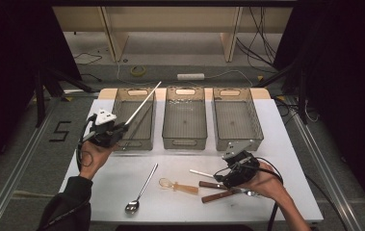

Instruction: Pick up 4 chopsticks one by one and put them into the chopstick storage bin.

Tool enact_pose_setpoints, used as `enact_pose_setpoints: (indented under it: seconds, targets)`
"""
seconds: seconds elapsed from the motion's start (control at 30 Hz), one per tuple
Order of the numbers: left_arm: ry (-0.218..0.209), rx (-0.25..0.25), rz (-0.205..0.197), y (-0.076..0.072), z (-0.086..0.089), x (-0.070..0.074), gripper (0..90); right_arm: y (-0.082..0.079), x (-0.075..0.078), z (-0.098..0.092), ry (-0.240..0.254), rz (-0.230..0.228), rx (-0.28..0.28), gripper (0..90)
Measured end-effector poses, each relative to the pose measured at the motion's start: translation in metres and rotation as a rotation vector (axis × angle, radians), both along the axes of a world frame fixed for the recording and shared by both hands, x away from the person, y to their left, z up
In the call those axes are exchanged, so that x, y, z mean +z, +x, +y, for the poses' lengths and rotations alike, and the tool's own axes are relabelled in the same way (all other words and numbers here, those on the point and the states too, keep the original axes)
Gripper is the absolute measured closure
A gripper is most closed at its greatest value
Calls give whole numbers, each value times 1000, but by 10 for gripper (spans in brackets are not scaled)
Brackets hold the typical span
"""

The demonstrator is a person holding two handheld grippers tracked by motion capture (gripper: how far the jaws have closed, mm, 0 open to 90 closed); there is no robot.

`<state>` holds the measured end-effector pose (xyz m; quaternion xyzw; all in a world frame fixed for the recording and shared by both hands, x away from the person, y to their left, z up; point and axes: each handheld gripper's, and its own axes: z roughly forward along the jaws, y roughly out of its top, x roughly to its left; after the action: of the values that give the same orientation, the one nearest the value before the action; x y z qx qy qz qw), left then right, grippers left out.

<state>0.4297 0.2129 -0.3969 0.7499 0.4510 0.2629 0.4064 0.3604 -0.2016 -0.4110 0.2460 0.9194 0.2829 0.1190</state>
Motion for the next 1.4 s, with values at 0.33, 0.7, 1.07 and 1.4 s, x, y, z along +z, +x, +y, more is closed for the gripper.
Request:
enact_pose_setpoints:
  seconds: [0.33, 0.7, 1.07, 1.4]
  targets:
    - [14, 80, 47, 21, 12, -15, 828, -2, 0, 0, -3, 8, 7, 272]
    - [40, 120, 94, 29, 18, -22, 826, -2, 1, 0, -1, 8, 15, 271]
    - [79, 140, 157, 38, 20, -25, 823, -2, 1, -1, 7, 5, 9, 272]
    - [70, 167, 159, 41, 21, -25, 682, -2, 2, -2, 3, 6, 13, 273]
